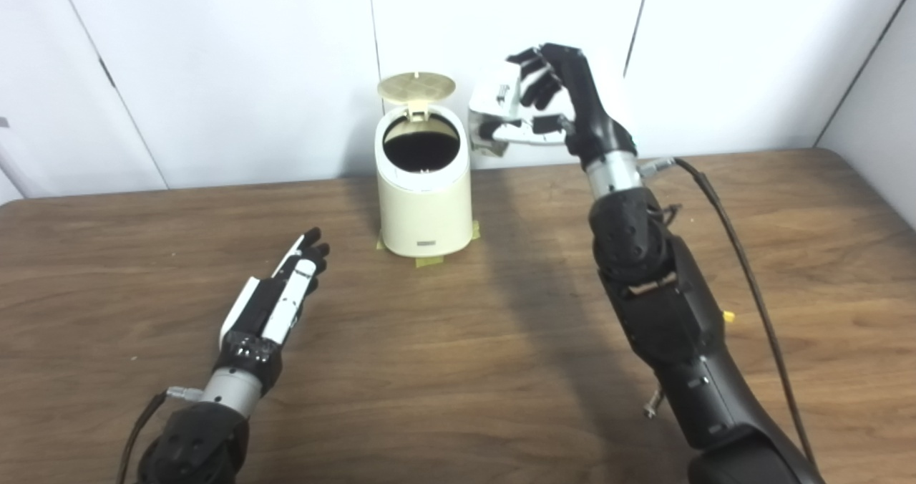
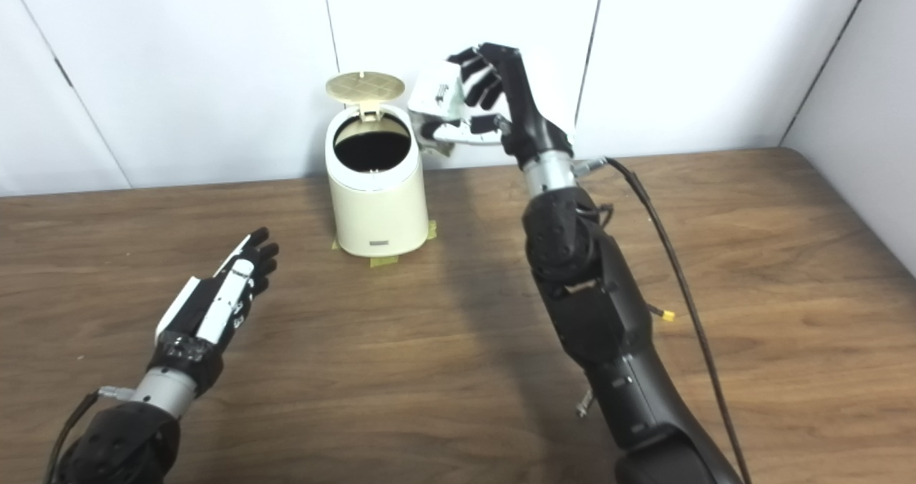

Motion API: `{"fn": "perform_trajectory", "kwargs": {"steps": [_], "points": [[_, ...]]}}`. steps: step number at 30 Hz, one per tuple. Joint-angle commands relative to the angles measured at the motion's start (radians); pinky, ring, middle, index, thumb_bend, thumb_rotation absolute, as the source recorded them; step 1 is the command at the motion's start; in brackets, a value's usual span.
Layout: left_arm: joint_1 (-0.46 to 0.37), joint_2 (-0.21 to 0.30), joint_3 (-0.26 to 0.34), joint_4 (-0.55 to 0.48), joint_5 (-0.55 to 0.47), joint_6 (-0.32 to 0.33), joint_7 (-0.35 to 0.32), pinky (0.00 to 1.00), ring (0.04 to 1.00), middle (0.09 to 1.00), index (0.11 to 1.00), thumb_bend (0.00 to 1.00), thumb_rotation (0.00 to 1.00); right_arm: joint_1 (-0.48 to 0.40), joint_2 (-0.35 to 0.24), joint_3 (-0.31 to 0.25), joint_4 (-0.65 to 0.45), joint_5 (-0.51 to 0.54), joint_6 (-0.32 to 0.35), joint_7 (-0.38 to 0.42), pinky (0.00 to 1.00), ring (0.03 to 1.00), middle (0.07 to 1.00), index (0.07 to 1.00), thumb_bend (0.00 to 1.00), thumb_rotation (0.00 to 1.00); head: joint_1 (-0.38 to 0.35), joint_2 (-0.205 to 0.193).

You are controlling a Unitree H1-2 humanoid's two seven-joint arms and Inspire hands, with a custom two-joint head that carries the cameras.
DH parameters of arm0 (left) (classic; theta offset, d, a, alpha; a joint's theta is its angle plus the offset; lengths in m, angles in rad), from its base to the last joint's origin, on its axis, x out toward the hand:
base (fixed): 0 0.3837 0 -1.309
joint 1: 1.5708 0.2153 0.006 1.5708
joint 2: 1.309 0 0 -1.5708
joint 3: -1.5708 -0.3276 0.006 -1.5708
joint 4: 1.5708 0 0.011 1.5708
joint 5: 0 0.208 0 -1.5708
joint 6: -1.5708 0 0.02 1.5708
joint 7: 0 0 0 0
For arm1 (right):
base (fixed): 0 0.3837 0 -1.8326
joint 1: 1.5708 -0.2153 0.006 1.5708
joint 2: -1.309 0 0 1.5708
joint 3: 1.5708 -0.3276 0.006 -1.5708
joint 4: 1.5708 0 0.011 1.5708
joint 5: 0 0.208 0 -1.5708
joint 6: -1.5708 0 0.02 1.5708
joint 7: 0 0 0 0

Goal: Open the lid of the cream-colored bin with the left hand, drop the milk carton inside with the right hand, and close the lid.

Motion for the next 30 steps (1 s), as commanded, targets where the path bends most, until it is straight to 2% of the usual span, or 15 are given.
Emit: {"fn": "perform_trajectory", "kwargs": {"steps": [1,10,20,30], "points": [[-0.018,-0.001,0.0,-0.022,0.014,-0.022,0.015,0.99,0.969,0.964,1.0,0.45,0.94,-0.092,0.005,0.0,0.0,-0.016,-0.063,-0.046,0.3,0.393,0.501,0.53,0.49,0.0,0.01,-0.001],[-0.025,-0.016,-0.009,-0.013,0.018,-0.029,0.011,0.99,0.973,0.965,1.0,0.48,0.92,-0.148,0.056,0.023,0.108,0.003,-0.138,-0.065,0.31,0.406,0.508,0.513,0.5,0.0,0.026,-0.006],[-0.02,-0.028,-0.012,-0.018,0.017,-0.025,0.015,1.0,0.978,0.974,1.0,0.45,0.93,-0.16,0.079,0.039,0.174,-0.016,-0.163,-0.09,0.31,0.403,0.505,0.515,0.5,0.0,0.032,-0.001],[-0.016,-0.032,-0.019,-0.028,0.031,-0.02,0.021,1.0,0.978,0.972,1.0,0.46,0.94,-0.149,0.079,0.05,0.206,0.005,-0.183,-0.075,0.32,0.406,0.498,0.516,0.5,0.0,0.037,0.005]]}}
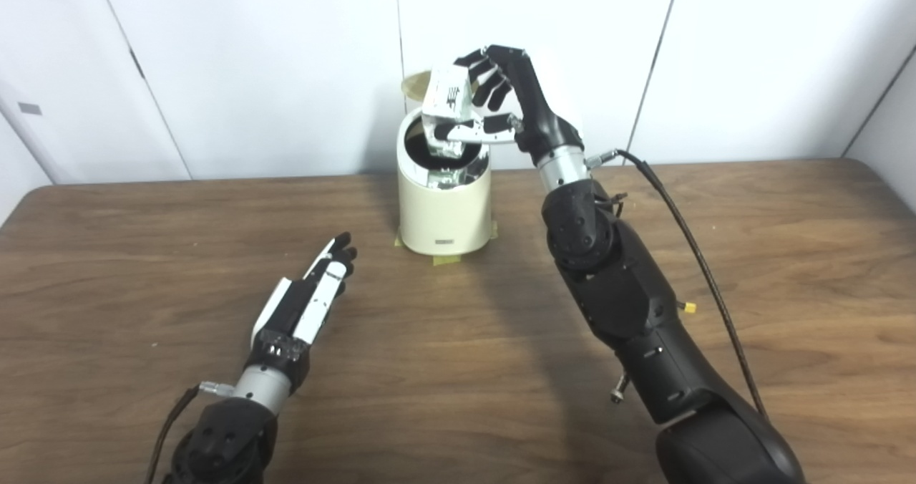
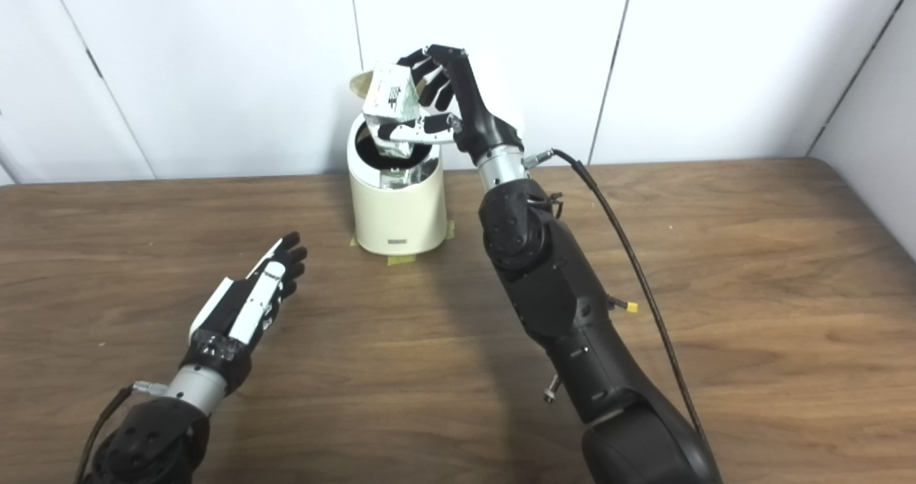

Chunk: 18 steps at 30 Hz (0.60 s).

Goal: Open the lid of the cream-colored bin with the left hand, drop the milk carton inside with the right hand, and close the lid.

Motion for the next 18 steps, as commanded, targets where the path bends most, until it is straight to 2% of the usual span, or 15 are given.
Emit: {"fn": "perform_trajectory", "kwargs": {"steps": [1,13,18], "points": [[-0.025,-0.007,-0.002,-0.037,0.016,-0.02,0.018,1.0,0.978,0.972,1.0,0.46,0.94,-0.069,0.004,-0.005,-0.01,0.007,-0.054,-0.023,0.32,0.406,0.498,0.515,0.5,0.0,0.0,0.002],[-0.02,-0.015,-0.004,-0.043,0.022,-0.012,0.025,1.0,0.989,0.975,1.0,0.46,0.95,-0.072,0.024,-0.032,0.072,0.042,-0.079,-0.067,0.35,0.422,0.503,0.492,0.5,0.0,0.005,0.009],[-0.018,-0.013,-0.004,-0.05,0.031,-0.007,0.03,1.0,0.988,0.971,1.0,0.47,0.95,-0.07,0.024,-0.034,0.086,0.043,-0.098,-0.086,0.42,0.427,0.482,0.516,0.5,0.0,0.001,0.016]]}}
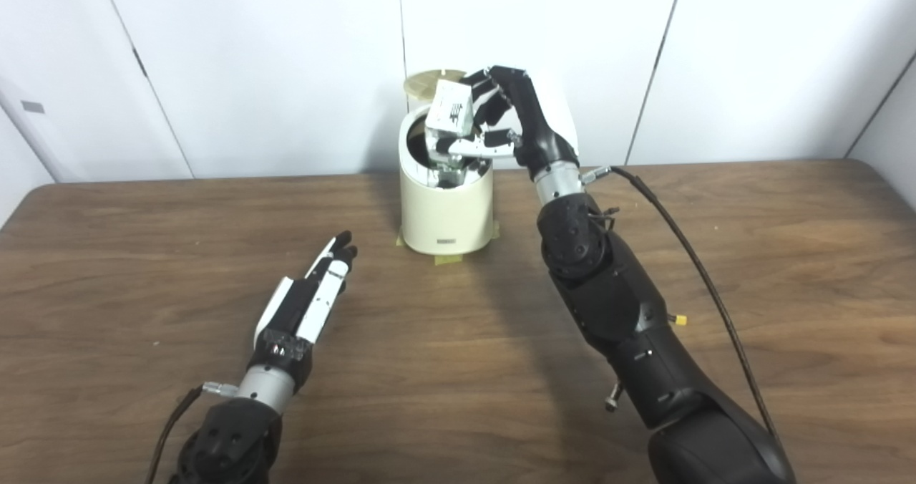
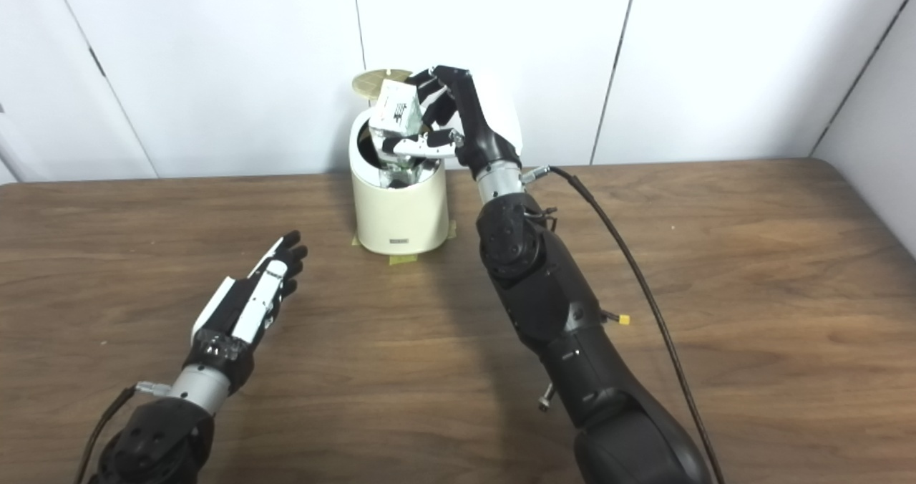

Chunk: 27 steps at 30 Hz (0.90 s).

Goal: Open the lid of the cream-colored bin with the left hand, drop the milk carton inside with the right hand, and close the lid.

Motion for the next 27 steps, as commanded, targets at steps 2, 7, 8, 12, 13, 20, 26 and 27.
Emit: {"fn": "perform_trajectory", "kwargs": {"steps": [2,7,8,12,13,20,26,27], "points": [[-0.022,0.001,-0.001,-0.028,0.012,-0.009,0.009,1.0,0.986,0.973,1.0,0.48,0.95,-0.067,0.0,-0.015,-0.018,0.014,-0.072,-0.039,0.44,0.423,0.497,0.515,0.5,0.0,-0.001,0.003],[-0.02,0.003,-0.002,-0.028,0.015,-0.009,0.007,1.0,0.988,0.973,1.0,0.48,0.95,-0.059,-0.013,0.001,-0.032,-0.013,-0.05,-0.024,0.57,0.595,0.621,0.486,0.52,0.06,-0.002,0.003],[-0.02,0.004,-0.002,-0.028,0.015,-0.007,0.007,1.0,0.99,0.974,1.0,0.48,0.95,-0.058,-0.014,0.002,-0.036,-0.018,-0.04,-0.019,0.63,0.692,0.691,0.492,0.52,0.1,-0.002,0.003],[-0.02,0.003,-0.002,-0.031,0.016,-0.007,0.008,1.0,0.989,0.972,1.0,0.47,0.94,-0.053,-0.019,0.01,-0.054,-0.048,0.002,-0.011,0.75,0.793,0.783,0.675,0.81,0.09,-0.002,0.003],[-0.02,0.003,-0.002,-0.031,0.015,-0.008,0.007,1.0,0.99,0.973,1.0,0.46,0.94,-0.053,-0.02,0.011,-0.057,-0.05,0.005,-0.01,0.75,0.797,0.789,0.686,0.83,0.09,-0.002,0.003],[-0.021,0.001,0.002,-0.031,0.003,-0.003,0.001,1.0,1.0,0.979,1.0,0.36,0.89,-0.042,-0.021,0.011,-0.09,-0.039,0.039,0.023,0.74,0.777,0.767,0.639,0.87,0.1,-0.004,0.004],[-0.02,0.004,0.002,-0.036,0.003,0.001,-0.001,1.0,1.0,0.978,1.0,0.31,0.85,-0.035,-0.021,-0.001,-0.089,-0.027,0.015,0.006,0.64,0.676,0.644,0.532,0.65,0.12,-0.006,0.007],[-0.02,0.005,0.002,-0.036,0.003,0.002,-0.002,1.0,1.0,0.979,1.0,0.31,0.84,-0.033,-0.021,-0.004,-0.089,-0.03,0.006,-0.007,0.58,0.632,0.607,0.503,0.57,0.13,-0.007,0.006]]}}
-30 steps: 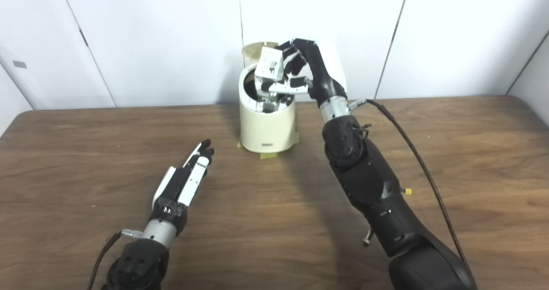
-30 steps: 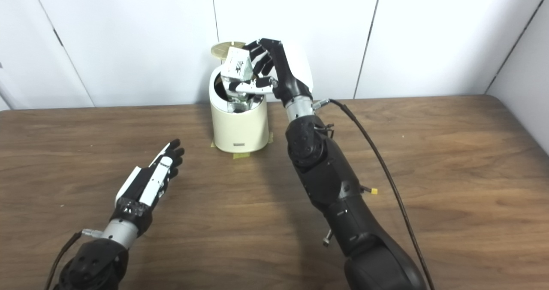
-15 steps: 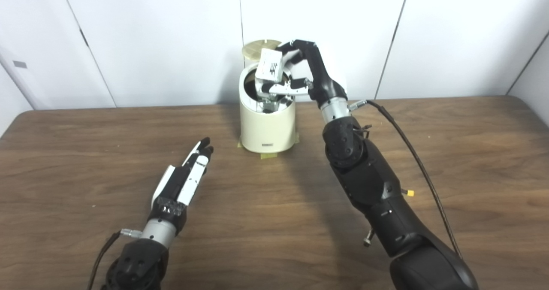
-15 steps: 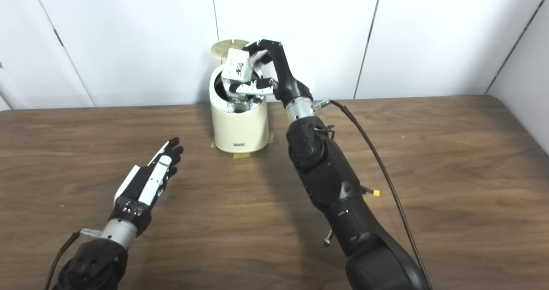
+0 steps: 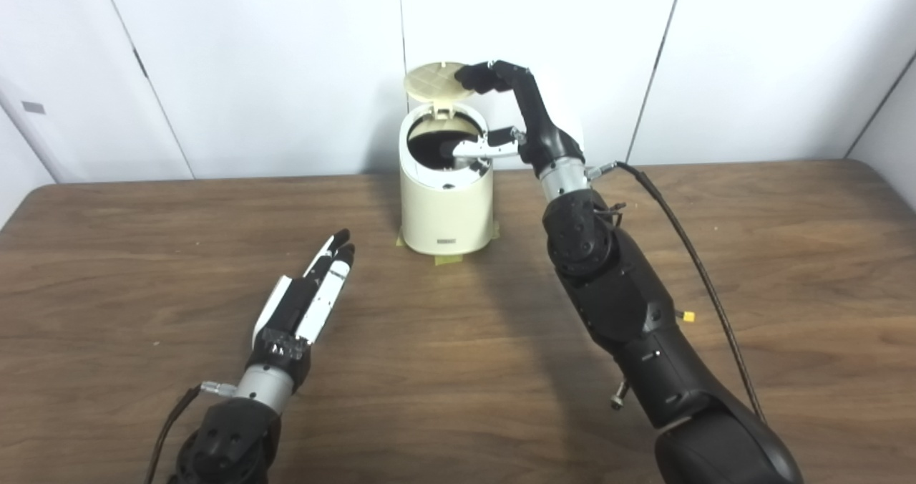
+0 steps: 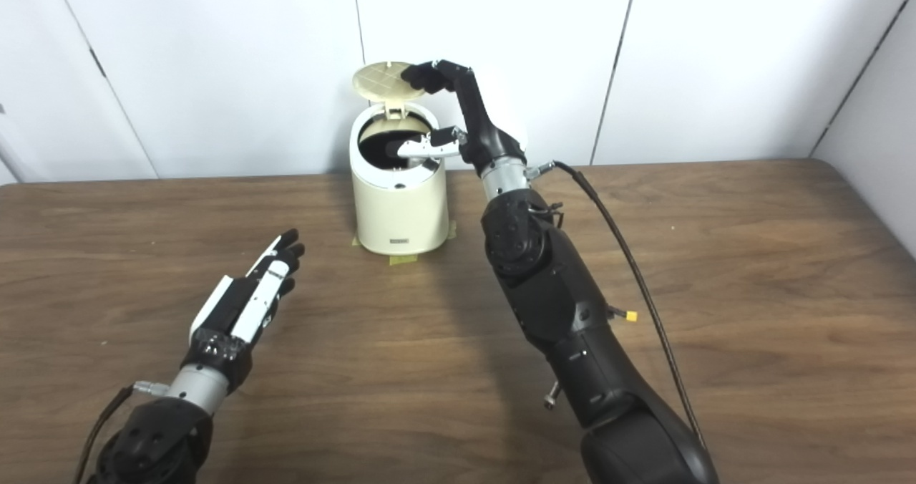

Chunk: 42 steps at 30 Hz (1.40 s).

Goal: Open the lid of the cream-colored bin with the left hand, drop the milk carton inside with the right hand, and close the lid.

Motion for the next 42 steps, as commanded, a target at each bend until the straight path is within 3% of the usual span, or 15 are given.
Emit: {"fn": "perform_trajectory", "kwargs": {"steps": [1,3,5,9,12,15,19,23,26,28,31,33,36,39,42], "points": [[-0.021,0.004,0.002,-0.032,-0.002,-0.004,0.0,1.0,1.0,0.98,1.0,0.31,0.84,-0.041,-0.005,-0.017,-0.039,0.0,-0.051,-0.05,0.57,0.622,0.599,0.5,0.56,0.13,-0.002,0.001],[-0.021,0.005,0.002,-0.031,-0.001,-0.004,0.0,1.0,1.0,0.98,1.0,0.31,0.84,-0.034,-0.005,-0.025,-0.053,0.009,-0.059,-0.058,0.48,0.548,0.533,0.476,0.54,0.03,-0.002,0.001],[-0.022,0.005,0.002,-0.031,0.001,-0.005,0.001,1.0,1.0,0.979,1.0,0.32,0.84,-0.023,-0.009,-0.034,-0.082,0.017,-0.054,-0.054,0.39,0.456,0.507,0.482,0.53,0.01,-0.005,0.002],[-0.027,0.004,0.01,-0.022,-0.006,-0.012,0.005,0.99,0.991,0.974,1.0,0.35,0.84,0.019,-0.036,-0.046,-0.152,0.015,-0.028,-0.034,0.33,0.397,0.465,0.514,0.52,0.0,-0.014,0.003],[-0.057,-0.008,0.044,-0.005,-0.055,-0.009,0.002,1.0,0.975,0.967,0.996,0.39,0.85,0.083,-0.055,-0.071,-0.223,0.032,-0.001,-0.017,0.33,0.395,0.452,0.516,0.52,0.0,-0.011,0.001],[-0.096,-0.027,0.077,0.005,-0.108,0.002,0.005,0.98,0.955,0.952,0.977,0.37,0.86,0.137,-0.063,-0.091,-0.275,0.05,0.017,0.0,0.34,0.398,0.456,0.518,0.52,0.0,-0.009,-0.001],[-0.163,-0.03,0.111,0.033,-0.15,0.006,0.028,0.96,0.948,0.943,0.952,0.37,0.87,0.219,-0.05,-0.134,-0.37,0.108,0.097,0.044,0.36,0.416,0.46,0.518,0.52,0.0,-0.005,-0.003],[-0.248,0.005,0.122,0.08,-0.162,0.007,0.041,0.92,0.92,0.921,0.932,0.37,0.9,0.305,-0.034,-0.17,-0.472,0.181,0.189,0.097,0.4,0.428,0.471,0.531,0.52,0.0,-0.002,-0.006],[-0.32,0.051,0.117,0.123,-0.171,0.007,0.025,0.9,0.904,0.903,0.915,0.38,0.89,0.38,-0.02,-0.201,-0.557,0.275,0.269,0.153,0.41,0.494,0.473,0.517,0.52,0.01,-0.001,-0.008],[-0.37,0.088,0.105,0.152,-0.165,0.006,0.007,0.89,0.892,0.885,0.897,0.38,0.89,0.432,0.001,-0.231,-0.614,0.355,0.334,0.185,0.5,0.571,0.597,0.5,0.5,0.13,-0.001,-0.009],[-0.449,0.128,0.089,0.198,-0.154,0.004,-0.022,0.91,0.901,0.881,0.884,0.39,0.83,0.503,0.009,-0.249,-0.667,0.454,0.388,0.242,0.63,0.693,0.707,0.498,0.5,0.16,0.006,-0.014],[-0.5,0.136,0.084,0.234,-0.157,0.005,-0.027,0.91,0.9,0.878,0.868,0.4,0.76,0.537,0.0,-0.252,-0.693,0.509,0.423,0.281,0.71,0.775,0.787,0.721,0.49,0.56,0.008,-0.016],[-0.565,0.142,0.075,0.295,-0.147,0.005,-0.031,0.91,0.898,0.879,0.849,0.4,0.69,0.574,0.009,-0.267,-0.727,0.573,0.492,0.301,0.8,0.845,0.857,0.817,0.53,0.86,0.008,-0.023],[-0.622,0.148,0.063,0.358,-0.134,-0.005,-0.04,0.92,0.902,0.883,0.838,0.4,0.68,0.606,0.012,-0.274,-0.739,0.628,0.511,0.309,0.85,0.884,0.894,0.855,0.55,0.98,0.006,-0.027],[-0.675,0.161,0.036,0.417,-0.102,-0.029,-0.05,0.93,0.922,0.905,0.855,0.42,0.74,0.634,-0.004,-0.263,-0.754,0.684,0.513,0.326,0.9,0.905,0.907,0.883,0.59,1.0,0.009,-0.031]]}}
